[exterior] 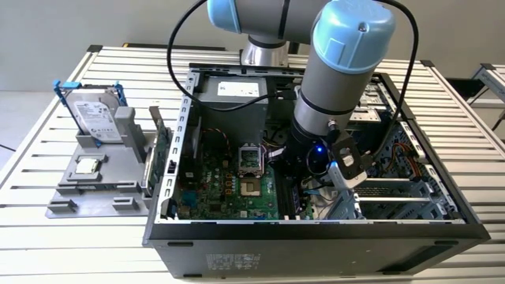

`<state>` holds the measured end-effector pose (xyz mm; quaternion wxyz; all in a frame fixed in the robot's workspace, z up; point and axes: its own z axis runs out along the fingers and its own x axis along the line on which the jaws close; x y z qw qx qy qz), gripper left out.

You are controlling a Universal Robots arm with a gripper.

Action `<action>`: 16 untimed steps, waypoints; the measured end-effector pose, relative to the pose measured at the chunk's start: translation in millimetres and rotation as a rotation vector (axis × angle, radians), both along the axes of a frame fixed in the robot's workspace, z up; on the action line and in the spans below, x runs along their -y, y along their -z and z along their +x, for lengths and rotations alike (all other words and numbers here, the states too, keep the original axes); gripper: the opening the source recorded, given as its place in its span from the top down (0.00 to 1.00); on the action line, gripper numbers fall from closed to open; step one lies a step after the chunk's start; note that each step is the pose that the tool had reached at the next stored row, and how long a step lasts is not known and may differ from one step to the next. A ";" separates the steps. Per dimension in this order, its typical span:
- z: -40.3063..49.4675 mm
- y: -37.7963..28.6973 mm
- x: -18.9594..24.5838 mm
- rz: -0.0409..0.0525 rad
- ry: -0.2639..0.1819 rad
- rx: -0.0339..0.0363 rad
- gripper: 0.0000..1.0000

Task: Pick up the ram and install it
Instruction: 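Insert the ram into the slot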

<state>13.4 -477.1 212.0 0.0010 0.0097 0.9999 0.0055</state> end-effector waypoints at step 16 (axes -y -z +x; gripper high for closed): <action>-0.1 0.4 0.0 -0.0002 0.000 0.0000 0.00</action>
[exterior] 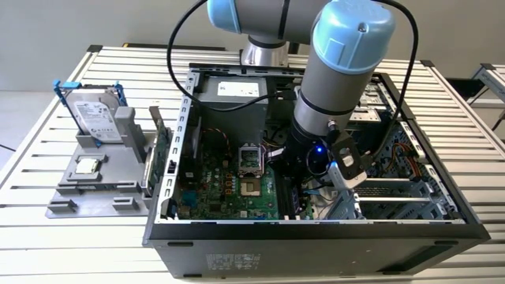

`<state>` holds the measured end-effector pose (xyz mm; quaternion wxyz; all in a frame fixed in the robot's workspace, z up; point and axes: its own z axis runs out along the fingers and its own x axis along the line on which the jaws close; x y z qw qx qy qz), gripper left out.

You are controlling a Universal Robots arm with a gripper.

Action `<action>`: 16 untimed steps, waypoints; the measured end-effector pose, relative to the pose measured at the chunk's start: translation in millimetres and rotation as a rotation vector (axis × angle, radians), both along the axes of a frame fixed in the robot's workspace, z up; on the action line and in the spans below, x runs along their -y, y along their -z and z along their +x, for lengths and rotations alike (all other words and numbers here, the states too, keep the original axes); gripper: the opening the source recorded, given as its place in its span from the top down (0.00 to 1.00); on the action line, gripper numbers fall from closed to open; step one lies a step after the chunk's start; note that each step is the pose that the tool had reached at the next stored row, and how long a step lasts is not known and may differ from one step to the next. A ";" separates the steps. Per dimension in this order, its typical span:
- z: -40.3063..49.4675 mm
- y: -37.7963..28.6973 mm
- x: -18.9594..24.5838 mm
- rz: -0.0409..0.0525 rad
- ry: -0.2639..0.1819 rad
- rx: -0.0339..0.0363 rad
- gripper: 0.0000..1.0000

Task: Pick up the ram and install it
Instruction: 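Insert the ram into the slot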

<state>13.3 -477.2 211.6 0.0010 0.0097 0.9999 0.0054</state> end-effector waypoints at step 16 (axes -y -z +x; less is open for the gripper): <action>0.0 -29.0 0.5 0.0003 0.000 0.0000 0.00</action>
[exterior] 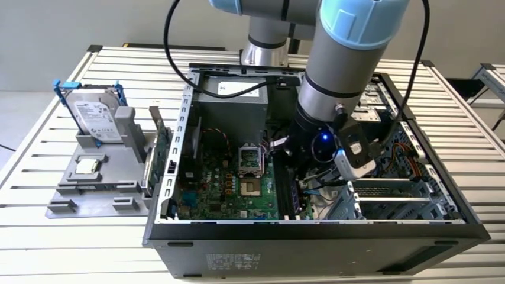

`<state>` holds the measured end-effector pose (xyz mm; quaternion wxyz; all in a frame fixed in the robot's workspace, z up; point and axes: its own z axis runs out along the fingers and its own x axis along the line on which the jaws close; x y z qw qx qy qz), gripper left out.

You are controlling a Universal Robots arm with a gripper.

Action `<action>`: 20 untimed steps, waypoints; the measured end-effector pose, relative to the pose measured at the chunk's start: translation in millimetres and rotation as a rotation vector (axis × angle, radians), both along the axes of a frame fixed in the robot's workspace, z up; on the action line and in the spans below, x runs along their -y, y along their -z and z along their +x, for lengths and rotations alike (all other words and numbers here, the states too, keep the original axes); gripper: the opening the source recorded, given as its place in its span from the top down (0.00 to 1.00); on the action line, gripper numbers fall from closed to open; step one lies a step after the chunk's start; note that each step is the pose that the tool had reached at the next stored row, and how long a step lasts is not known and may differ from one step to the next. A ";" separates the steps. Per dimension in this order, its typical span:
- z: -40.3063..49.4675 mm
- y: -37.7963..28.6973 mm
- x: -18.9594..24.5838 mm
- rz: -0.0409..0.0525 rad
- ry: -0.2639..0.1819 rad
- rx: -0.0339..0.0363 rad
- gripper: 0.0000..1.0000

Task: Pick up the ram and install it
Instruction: 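Insert the ram into the slot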

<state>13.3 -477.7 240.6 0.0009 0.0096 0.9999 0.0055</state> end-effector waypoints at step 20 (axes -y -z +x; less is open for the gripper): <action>0.0 -2.3 1.1 0.0000 -0.004 0.0000 1.00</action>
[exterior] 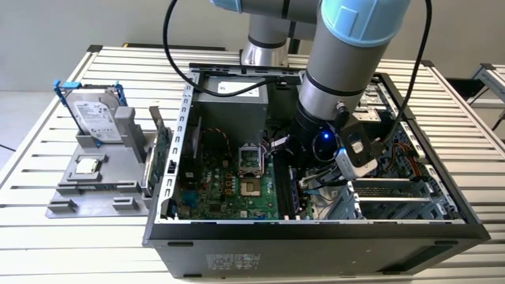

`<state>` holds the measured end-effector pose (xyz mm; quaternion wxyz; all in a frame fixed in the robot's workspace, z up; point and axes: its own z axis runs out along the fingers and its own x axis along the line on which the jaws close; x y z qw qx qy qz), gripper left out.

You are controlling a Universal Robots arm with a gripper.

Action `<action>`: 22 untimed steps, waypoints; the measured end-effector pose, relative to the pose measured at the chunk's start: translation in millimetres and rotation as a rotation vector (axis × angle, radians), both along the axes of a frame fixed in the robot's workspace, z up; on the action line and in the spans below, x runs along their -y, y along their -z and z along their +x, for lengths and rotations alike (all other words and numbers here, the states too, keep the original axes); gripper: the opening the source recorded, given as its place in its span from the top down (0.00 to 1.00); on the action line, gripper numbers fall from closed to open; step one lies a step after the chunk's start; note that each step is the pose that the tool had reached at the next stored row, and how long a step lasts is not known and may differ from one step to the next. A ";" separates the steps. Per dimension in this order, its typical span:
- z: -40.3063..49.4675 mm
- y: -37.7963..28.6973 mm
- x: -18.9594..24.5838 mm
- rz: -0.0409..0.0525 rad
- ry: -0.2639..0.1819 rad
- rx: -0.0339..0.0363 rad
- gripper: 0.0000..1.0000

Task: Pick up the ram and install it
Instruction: 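Insert the ram into the slot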

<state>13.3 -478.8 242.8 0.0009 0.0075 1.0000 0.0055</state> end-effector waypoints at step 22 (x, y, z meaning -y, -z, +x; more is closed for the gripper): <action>-1.3 0.0 -0.3 -0.0001 -0.241 0.0000 1.00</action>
